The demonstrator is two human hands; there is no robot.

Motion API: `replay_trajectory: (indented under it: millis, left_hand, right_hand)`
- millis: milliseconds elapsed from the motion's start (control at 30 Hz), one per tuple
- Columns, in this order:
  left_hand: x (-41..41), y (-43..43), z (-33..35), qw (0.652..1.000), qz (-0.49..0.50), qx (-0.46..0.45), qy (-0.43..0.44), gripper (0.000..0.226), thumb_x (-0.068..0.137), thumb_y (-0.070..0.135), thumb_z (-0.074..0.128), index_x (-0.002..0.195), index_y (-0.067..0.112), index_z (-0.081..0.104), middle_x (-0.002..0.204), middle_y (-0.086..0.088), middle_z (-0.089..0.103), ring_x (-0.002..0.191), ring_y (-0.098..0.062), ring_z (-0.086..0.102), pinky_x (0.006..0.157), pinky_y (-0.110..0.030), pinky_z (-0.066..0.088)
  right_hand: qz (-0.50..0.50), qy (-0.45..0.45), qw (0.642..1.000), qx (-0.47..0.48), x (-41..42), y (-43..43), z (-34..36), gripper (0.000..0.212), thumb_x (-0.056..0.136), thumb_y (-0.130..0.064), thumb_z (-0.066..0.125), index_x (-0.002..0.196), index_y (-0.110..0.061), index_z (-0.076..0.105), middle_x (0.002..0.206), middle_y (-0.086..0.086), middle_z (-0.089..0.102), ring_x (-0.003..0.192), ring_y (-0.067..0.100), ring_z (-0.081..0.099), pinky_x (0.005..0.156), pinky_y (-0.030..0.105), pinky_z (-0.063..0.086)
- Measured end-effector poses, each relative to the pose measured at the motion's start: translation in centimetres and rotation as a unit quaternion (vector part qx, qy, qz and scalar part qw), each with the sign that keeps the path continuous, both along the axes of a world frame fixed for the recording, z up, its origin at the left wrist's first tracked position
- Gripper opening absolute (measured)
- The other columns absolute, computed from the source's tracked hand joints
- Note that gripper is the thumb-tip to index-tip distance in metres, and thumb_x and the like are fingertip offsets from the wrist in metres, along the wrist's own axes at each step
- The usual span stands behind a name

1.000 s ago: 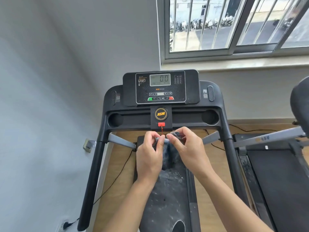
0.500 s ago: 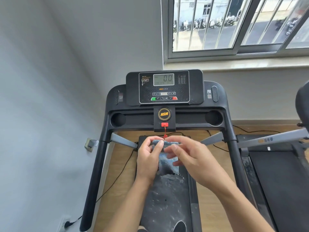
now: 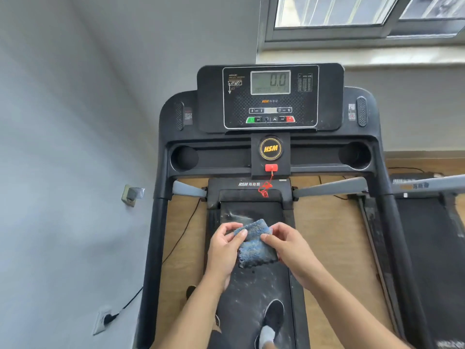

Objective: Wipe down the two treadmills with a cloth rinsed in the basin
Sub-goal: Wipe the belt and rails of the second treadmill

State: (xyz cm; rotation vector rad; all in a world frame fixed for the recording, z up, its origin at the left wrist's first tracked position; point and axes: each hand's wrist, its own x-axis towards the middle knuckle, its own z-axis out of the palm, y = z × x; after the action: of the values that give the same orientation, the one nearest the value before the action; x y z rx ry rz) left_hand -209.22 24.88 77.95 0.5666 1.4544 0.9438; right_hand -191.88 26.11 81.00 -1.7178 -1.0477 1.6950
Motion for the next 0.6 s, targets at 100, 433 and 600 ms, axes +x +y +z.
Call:
replay_trajectory:
  millis: [100, 433, 600]
  left_hand:
    - [-1.5, 2.0, -5.2, 0.998, -0.052, -0.026, 0.013, 0.01, 0.101, 0.009, 0.067, 0.109, 0.016, 0.066, 0.101, -0.003, 0.081, 0.086, -0.019, 0.073, 0.083, -0.044, 0.058]
    - [-0.5, 6.2, -26.2, 0.968, -0.124, -0.206, 0.066, 0.032, 0.109, 0.028, 0.053, 0.139, 0.017, 0.052, 0.121, -0.006, 0.068, 0.097, -0.025, 0.073, 0.078, -0.041, 0.063]
    - [-2.2, 7.3, -40.8, 0.906, -0.26, -0.222, 0.25, 0.053, 0.105, 0.035, 0.056, 0.153, 0.015, 0.041, 0.143, -0.011, 0.06, 0.124, -0.031, 0.063, 0.101, -0.038, 0.051]
  right_hand:
    - [-0.011, -0.065, 0.998, -0.009, -2.4, 1.5, -4.5, 0.017, 0.095, -0.026, 0.069, 0.085, -0.017, 0.059, 0.074, -0.005, 0.06, 0.064, 0.011, 0.051, 0.061, 0.028, 0.042]
    - [-0.011, -0.202, 0.978, -0.045, -1.2, 8.0, -26.9, 0.021, 0.106, -0.034, 0.054, 0.098, -0.015, 0.054, 0.084, -0.002, 0.058, 0.076, 0.02, 0.053, 0.066, 0.035, 0.039]
    - [0.045, -0.201, 0.976, -0.067, 0.4, 11.8, -39.8, 0.027, 0.097, -0.035, 0.071, 0.106, -0.014, 0.056, 0.09, 0.0, 0.057, 0.071, 0.015, 0.052, 0.062, 0.033, 0.046]
